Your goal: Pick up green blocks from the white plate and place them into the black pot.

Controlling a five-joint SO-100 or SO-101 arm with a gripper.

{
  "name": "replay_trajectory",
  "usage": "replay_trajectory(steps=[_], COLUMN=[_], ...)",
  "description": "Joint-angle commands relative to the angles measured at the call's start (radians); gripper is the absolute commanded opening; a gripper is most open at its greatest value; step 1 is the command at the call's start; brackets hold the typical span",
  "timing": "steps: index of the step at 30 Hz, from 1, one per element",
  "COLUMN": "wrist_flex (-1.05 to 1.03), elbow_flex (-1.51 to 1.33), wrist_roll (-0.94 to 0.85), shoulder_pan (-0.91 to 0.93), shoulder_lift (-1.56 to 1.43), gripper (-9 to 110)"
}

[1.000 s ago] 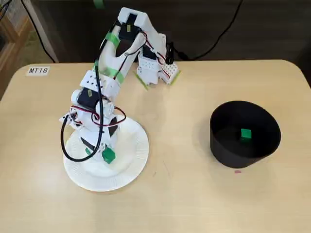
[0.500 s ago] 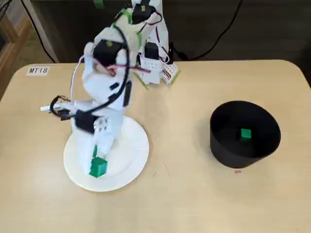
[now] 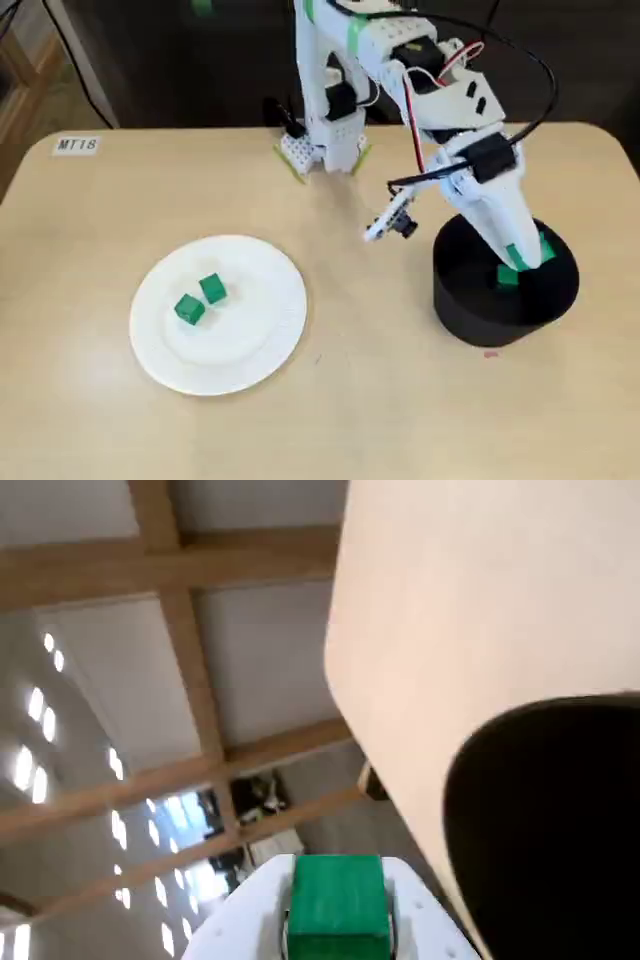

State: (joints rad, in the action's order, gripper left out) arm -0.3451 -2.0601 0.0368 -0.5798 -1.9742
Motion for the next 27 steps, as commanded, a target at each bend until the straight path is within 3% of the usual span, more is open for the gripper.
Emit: replay_trajectory(steps=[1,7,10,13,17,20,27], wrist_flex=[0.048,0.043,0.002,-0.049,-0.074,-0.137,-0.486], elbow_flex=[-0.055,-0.123,-0.129,-0.127,-0.129,-0.110,-0.057], wrist_roll=[-0.017,-0.018,-0.054,-0.067,-0.071,-0.052,-0.107], shoulder_pan=[-0.032,-0.037,-0.038,-0.017,0.021,0.075,0.468], shoulder_lift=[-0.020,-0.038,-0.057,-0.081,-0.123,-0.166,-0.322], gripper=[-2,-1,22,29,25,-2,-2])
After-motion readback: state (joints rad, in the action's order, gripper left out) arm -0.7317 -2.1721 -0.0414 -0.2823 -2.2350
